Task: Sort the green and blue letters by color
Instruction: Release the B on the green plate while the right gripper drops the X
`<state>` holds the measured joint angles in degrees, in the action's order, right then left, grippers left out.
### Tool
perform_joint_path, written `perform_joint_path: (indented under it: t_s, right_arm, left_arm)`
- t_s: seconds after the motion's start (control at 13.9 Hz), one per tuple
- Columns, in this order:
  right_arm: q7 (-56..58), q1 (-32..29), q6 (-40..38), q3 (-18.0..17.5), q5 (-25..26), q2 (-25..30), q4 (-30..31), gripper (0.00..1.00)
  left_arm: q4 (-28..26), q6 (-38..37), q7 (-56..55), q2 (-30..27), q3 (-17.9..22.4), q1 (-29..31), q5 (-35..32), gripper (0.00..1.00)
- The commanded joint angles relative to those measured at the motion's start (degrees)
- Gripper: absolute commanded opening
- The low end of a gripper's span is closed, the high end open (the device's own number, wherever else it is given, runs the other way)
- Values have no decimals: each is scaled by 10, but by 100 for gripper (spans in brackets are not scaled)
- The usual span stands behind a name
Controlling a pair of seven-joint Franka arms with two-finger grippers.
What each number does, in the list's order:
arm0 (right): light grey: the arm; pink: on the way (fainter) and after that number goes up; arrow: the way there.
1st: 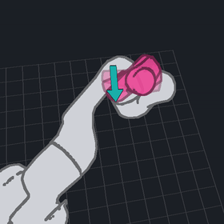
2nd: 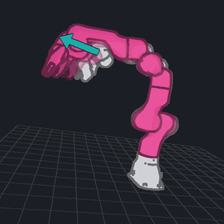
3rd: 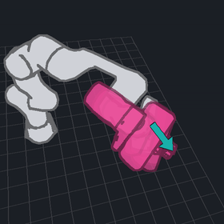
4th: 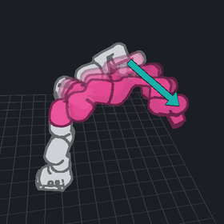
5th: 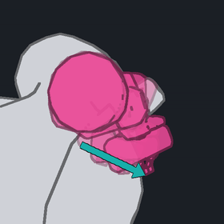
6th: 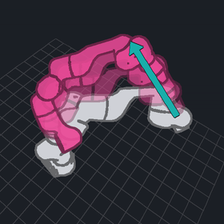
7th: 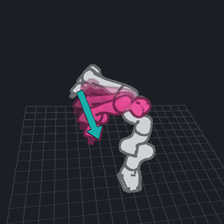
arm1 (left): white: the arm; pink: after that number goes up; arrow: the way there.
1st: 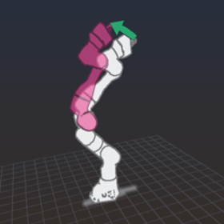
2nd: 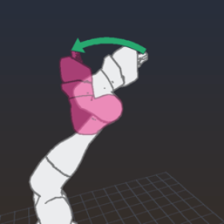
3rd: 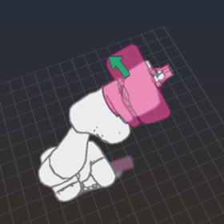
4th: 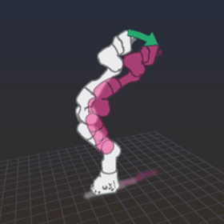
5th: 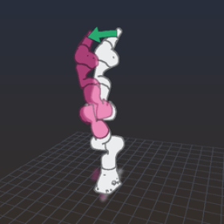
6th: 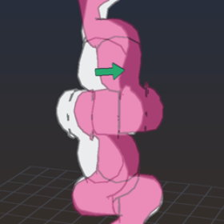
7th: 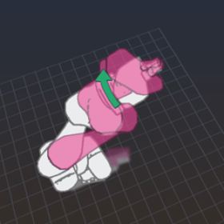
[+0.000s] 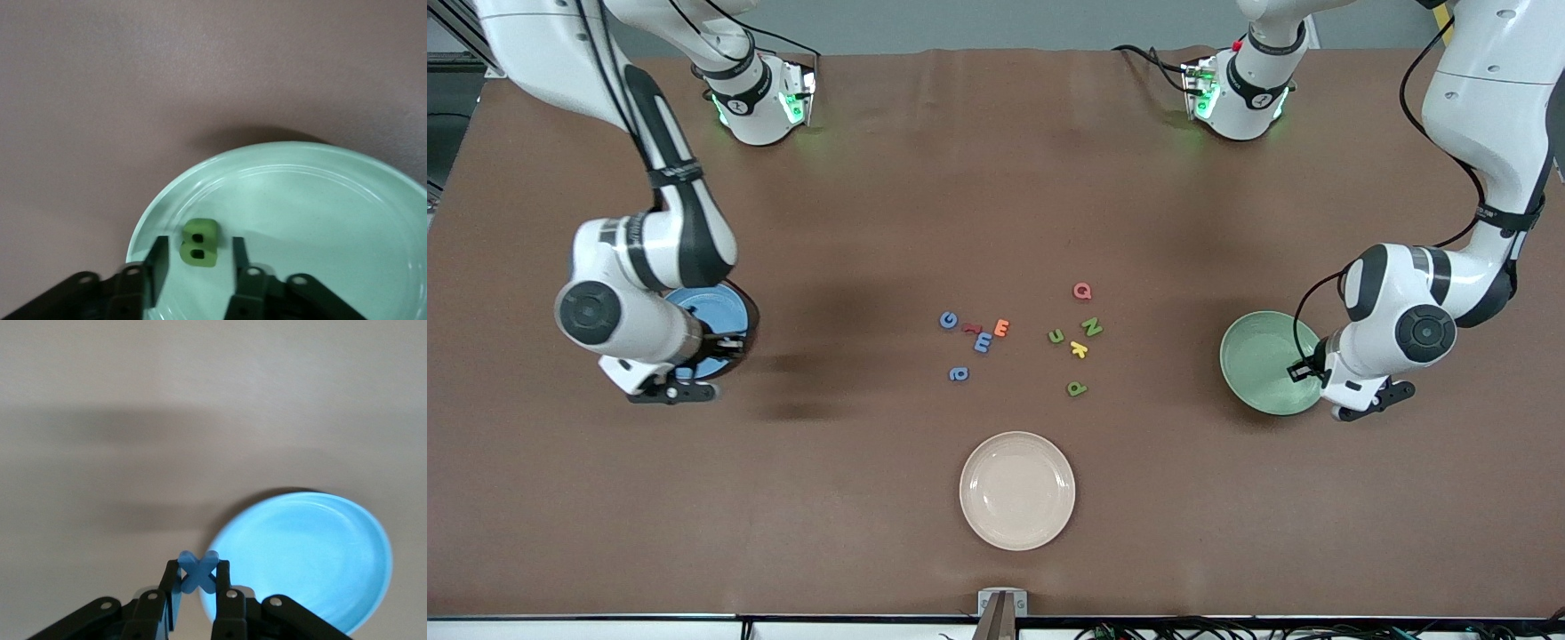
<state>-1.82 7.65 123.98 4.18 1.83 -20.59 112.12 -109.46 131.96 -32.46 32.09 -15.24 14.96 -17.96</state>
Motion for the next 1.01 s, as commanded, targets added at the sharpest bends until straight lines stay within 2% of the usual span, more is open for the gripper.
perform_joint_path:
  t_s: [0.0, 0.22, 0.36, 0.43, 0.5, 0.57, 0.65, 0.93]
  right_arm:
    - [56, -46, 70, -15, 7, 47, 100, 0]
    - [107, -83, 142, -15, 7, 45, 151, 1]
    - [124, -107, 151, -15, 7, 42, 159, 2]
    - [129, -114, 151, -15, 6, 42, 163, 8]
    - [130, -119, 151, -15, 5, 42, 166, 18]
    - [130, -120, 151, -16, 2, 42, 170, 62]
    - [130, -119, 156, -16, 0, 42, 176, 100]
    - [122, -113, 152, -20, -1, 43, 176, 100]
  left_arm:
    - [8, -1, -3, -24, -8, 4, -10, 100]
    - [26, -25, -10, -51, -26, 3, -3, 100]
    - [45, -77, -20, -73, -50, 3, -2, 100]
    - [46, -100, -36, -89, -71, 3, -2, 100]
    - [46, -114, -64, -100, -95, 2, -2, 100]
    - [47, -116, -78, -105, -119, 4, -3, 100]
    - [43, -116, -76, -110, -143, 10, -4, 100]
    - [40, -109, -104, -101, -226, -2, -3, 100]
